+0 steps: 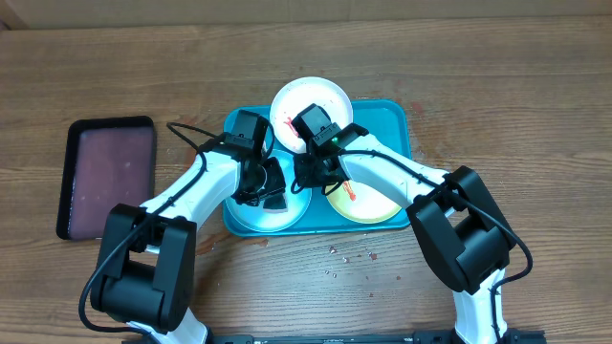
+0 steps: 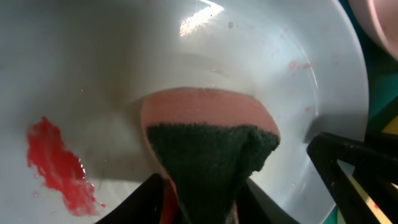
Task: Clean dirty plates on tray and stack at the side
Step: 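Scrub the light-blue plate with the sponge in the left gripper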
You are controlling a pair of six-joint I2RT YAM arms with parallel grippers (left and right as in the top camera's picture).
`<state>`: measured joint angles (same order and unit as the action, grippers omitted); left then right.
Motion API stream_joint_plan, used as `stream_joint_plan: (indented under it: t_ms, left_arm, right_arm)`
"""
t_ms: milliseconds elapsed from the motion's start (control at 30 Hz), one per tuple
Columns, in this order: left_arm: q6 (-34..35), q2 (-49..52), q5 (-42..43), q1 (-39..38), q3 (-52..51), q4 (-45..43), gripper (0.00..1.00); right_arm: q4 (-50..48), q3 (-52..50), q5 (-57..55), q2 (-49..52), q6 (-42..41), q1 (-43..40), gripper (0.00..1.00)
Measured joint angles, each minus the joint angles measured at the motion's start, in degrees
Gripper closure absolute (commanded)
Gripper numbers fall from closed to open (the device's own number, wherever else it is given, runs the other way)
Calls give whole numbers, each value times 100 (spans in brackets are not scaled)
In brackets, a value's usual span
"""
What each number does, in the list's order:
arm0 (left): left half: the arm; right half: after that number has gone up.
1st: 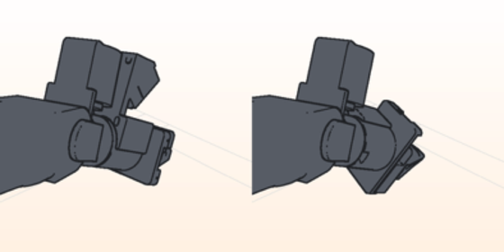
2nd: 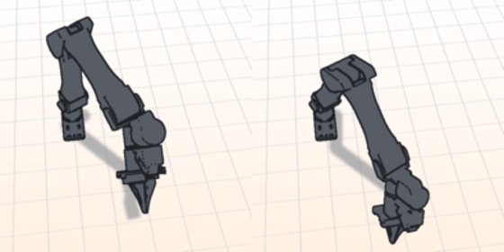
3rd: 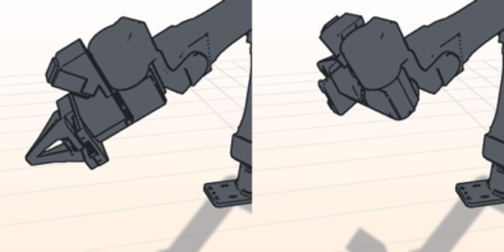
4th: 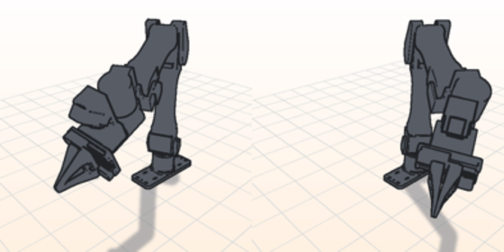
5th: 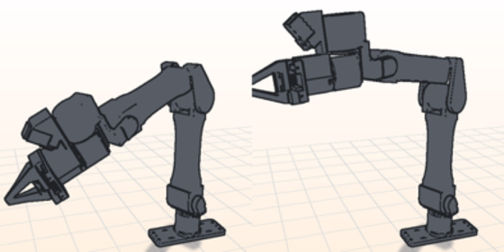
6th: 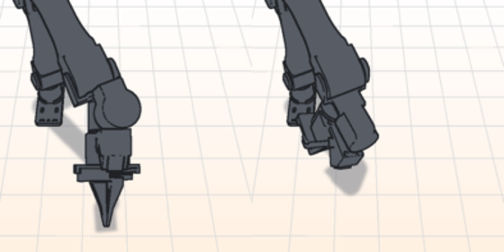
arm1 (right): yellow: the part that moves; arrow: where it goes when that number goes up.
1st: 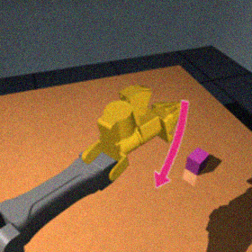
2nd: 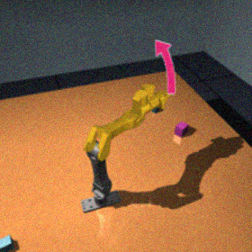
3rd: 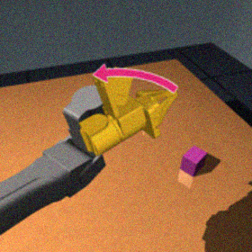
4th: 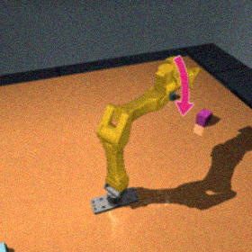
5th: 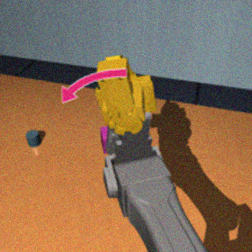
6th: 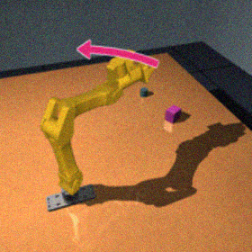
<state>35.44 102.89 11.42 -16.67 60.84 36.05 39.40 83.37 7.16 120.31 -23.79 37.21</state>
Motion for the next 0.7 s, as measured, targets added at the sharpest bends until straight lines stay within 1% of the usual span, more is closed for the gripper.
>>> stream_joint_plan:
  t_ms: [67,133,200,300,533,600,700]
  left_arm:
    - [-17,0,0,68,0,17,92]
    - [37,0,-4,149,0,85,96]
    - [39,0,-39,232,0,214,96]
    - [42,0,-310,361,0,457,96]
    - [-50,-2,-1464,404,55,688,96]
    - [-138,0,-1714,424,160,831,96]
    - [-199,0,-1838,446,525,1132,96]
  right_arm:
    - [2,0,2,0,4,0,78]
    - [2,0,0,0,2,0,78]
    - [4,0,-7,0,0,0,78]
    - [2,0,-7,0,2,0,78]
    - [2,0,-4,0,2,0,78]
    - [0,0,-7,0,4,0,78]
    - [2,0,-9,0,4,0,78]
